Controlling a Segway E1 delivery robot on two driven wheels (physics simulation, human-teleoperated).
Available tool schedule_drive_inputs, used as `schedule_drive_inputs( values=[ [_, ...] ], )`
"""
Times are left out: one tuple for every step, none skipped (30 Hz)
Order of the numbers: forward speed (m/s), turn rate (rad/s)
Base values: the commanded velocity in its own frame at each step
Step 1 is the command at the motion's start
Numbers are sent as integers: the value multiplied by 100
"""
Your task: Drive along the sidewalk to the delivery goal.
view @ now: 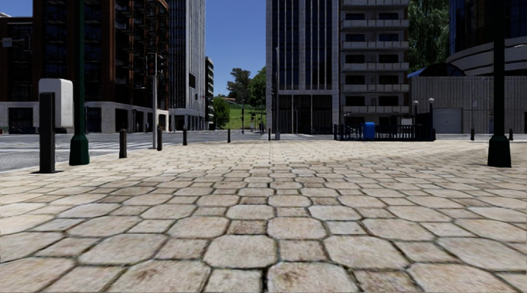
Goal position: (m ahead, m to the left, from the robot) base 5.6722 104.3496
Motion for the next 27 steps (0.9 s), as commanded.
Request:
schedule_drive_inputs(
  values=[
    [200,0],
    [200,0],
    [200,0],
    [200,0],
    [200,0],
    [200,0],
    [200,0],
    [200,0],
    [200,0],
    [200,0],
    [200,0],
    [200,0],
    [200,0],
    [200,0],
    [200,0],
    [200,0],
    [200,0],
    [200,0],
    [200,0],
    [200,0],
    [200,0],
    [200,0],
    [200,0],
    [200,0],
    [200,0],
    [200,0],
    [200,0]
  ],
)
